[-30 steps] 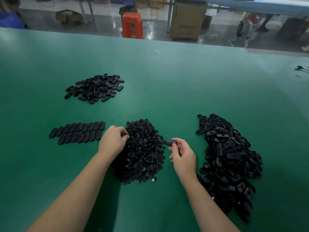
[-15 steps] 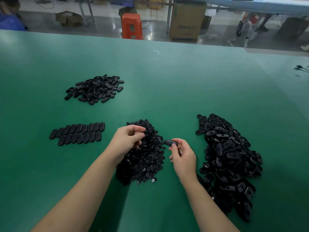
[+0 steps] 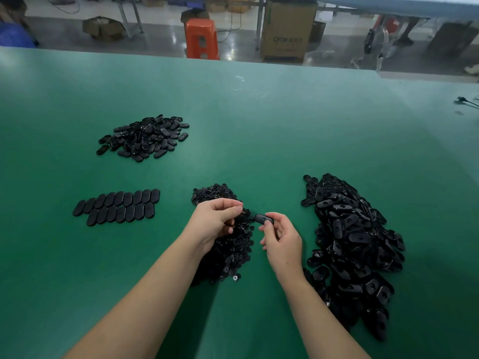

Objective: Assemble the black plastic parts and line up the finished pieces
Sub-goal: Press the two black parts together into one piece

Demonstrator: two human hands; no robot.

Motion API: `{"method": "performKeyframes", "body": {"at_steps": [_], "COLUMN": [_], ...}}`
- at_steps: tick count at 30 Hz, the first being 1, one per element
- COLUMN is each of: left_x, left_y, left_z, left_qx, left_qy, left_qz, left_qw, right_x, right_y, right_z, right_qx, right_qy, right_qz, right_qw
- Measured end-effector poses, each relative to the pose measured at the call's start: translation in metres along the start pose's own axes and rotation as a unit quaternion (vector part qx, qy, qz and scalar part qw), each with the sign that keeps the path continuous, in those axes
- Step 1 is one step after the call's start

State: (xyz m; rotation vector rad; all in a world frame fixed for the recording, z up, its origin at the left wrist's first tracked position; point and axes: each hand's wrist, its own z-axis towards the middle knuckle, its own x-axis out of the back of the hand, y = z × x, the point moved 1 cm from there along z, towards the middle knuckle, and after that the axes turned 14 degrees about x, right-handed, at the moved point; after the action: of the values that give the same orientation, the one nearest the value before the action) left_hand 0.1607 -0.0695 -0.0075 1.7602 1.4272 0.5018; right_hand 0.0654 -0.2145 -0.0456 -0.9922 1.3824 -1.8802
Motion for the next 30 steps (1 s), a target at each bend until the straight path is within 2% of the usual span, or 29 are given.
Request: {"method": "performKeyframes", "body": {"at_steps": [4,10,16,24,30], "left_x": [-0.01,-0.025,-0.034,-0.039,-0.042], "left_y": [-0.001,-0.007,-0.011,-0.012,-0.013], "left_z": [0.002,0.004,0.004,0.01,0.009], "left_qx": [0.02,-0.027,-0.043,-0.081,-0.096], "left_qy": [0.004,0.033,0.043,0.103,0.124], "left_qz": [0.0,0.11,0.144,0.244,0.267], "left_qw": [1.0,0.993,0.988,0.961,0.951], "right_x": [0.0,0.0,0.0,-0.001,-0.001], "right_y": [0.0,0.0,0.001,0.002,0.002], "right_z": [0.0,0.0,0.0,-0.001,-0.001], "right_qx": [0.012,0.015,0.009,0.014,0.008], "right_qy": [0.003,0.0,-0.002,-0.007,-0.004], "right_qz": [-0.008,-0.002,0.006,0.017,0.014], "right_qw": [1.0,1.0,1.0,1.0,1.0]}}
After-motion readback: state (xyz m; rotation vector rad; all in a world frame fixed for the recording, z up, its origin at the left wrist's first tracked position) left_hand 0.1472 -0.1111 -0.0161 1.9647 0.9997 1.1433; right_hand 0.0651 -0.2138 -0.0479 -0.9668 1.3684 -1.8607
